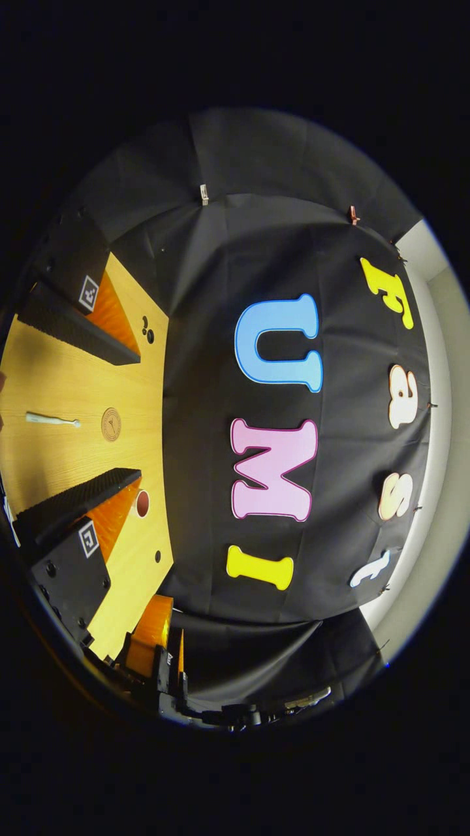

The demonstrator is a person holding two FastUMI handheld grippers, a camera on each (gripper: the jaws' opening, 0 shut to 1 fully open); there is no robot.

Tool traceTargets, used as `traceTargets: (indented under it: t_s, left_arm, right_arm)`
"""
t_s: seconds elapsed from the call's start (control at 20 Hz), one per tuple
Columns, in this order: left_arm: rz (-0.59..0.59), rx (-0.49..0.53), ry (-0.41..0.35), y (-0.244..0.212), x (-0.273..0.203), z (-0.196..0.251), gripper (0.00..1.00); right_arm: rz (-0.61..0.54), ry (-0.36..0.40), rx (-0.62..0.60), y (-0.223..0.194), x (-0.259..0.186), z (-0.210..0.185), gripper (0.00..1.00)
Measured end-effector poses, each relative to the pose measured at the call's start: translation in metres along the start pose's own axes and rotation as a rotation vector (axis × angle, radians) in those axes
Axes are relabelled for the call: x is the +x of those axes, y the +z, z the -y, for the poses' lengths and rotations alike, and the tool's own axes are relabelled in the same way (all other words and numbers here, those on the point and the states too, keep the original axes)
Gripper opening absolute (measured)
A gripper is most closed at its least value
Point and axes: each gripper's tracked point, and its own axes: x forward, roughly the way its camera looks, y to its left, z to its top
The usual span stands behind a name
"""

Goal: Put the toothbrush and toothpaste on the desktop into the cup, then pick up the cup and place it on the coaster on the desktop.

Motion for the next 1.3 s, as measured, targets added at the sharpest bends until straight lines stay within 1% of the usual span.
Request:
traceTargets:
  t_s: [0.35,0.7,0.95,1.05,1.3]
  left_arm:
    - [-0.015,0.009,-0.008,-0.006,0.006,0.002,1.0]
    - [-0.032,0.007,0.001,-0.013,0.015,-0.006,1.0]
    - [-0.056,-0.006,0.032,-0.021,0.021,-0.019,1.0]
    - [-0.073,-0.013,0.047,-0.028,0.023,-0.024,1.0]
    - [-0.114,-0.02,0.099,-0.042,0.027,-0.038,1.0]
  right_arm:
    - [-0.041,-0.004,0.007,-0.011,0.006,0.001,0.97]
    - [-0.095,-0.012,0.027,-0.026,0.019,0.004,0.97]
    - [-0.154,-0.01,0.036,-0.045,0.033,0.001,0.97]
    - [-0.191,0.0,0.034,-0.055,0.04,-0.004,0.99]
    - [-0.303,0.032,0.039,-0.088,0.06,-0.013,1.0]
